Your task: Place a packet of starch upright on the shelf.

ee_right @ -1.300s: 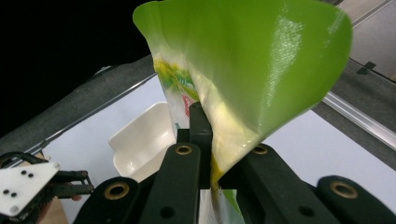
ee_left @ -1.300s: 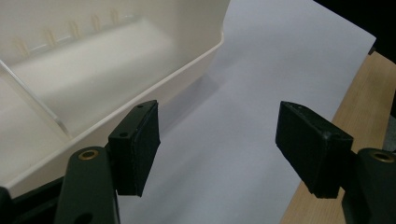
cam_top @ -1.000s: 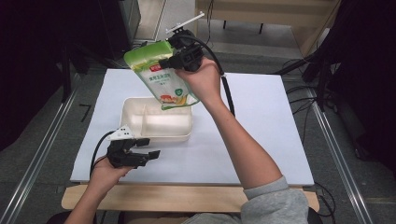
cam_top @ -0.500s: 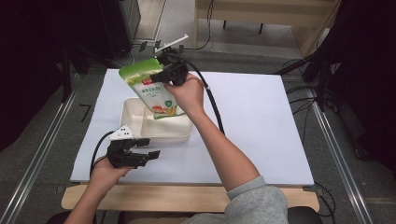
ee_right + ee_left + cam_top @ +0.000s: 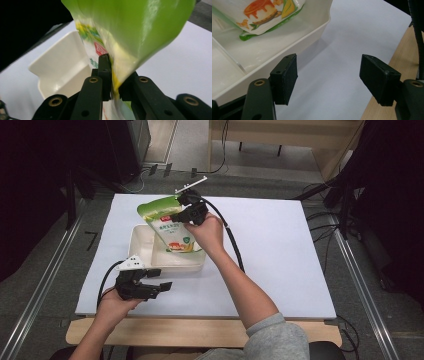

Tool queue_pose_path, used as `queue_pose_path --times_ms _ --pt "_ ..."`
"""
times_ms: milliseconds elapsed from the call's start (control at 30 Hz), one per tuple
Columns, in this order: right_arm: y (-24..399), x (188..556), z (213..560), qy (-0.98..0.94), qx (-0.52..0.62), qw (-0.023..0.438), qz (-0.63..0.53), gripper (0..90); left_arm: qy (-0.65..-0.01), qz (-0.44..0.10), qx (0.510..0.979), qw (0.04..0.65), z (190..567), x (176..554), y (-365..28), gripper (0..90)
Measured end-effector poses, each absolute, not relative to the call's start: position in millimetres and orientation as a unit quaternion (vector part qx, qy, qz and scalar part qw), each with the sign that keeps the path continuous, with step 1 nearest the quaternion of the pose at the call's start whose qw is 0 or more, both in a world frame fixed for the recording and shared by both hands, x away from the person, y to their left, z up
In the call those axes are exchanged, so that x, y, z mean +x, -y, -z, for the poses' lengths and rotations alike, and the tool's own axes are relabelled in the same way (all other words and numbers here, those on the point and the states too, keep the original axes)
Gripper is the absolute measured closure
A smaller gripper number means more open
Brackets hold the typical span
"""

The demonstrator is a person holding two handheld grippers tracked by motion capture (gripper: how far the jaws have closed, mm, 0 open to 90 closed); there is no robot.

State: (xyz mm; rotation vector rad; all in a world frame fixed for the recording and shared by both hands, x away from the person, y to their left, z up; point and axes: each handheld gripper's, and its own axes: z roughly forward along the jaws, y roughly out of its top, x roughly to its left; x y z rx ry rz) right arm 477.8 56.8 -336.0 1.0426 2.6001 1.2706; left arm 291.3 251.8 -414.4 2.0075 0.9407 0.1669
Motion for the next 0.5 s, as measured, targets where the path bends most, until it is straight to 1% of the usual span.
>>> queue_pose_path --times_ms 100,133,200,333,367,500 --pt "-52.1 475.8 337.7 -0.845 0.337 0.052 -0.412 83.8 -0.379 -0.066 0.809 0.444 414.4 291.7 -252.2 31.3" --pt "-48.9 477.0 339.5 -0.842 0.342 0.039 -0.415 83.4 -0.379 -0.066 0.809 0.444 414.5 291.7 -252.0 31.3" --pt "-47.4 477.6 339.9 -0.842 0.341 0.041 -0.416 83.5 -0.379 -0.066 0.809 0.444 414.5 291.5 -251.9 31.3" --pt "-42.4 478.3 340.0 -0.842 0.345 0.042 -0.412 86.3 -0.378 -0.066 0.809 0.444 414.0 291.4 -252.5 31.3" --pt "-38.2 479.4 341.1 -0.841 0.351 0.035 -0.411 87.6 -0.378 -0.066 0.809 0.445 414.0 291.4 -252.6 31.3" --pt "-26.6 482.8 345.3 -0.835 0.363 0.022 -0.413 87.8 -0.379 -0.066 0.809 0.444 414.5 291.4 -251.9 31.3"
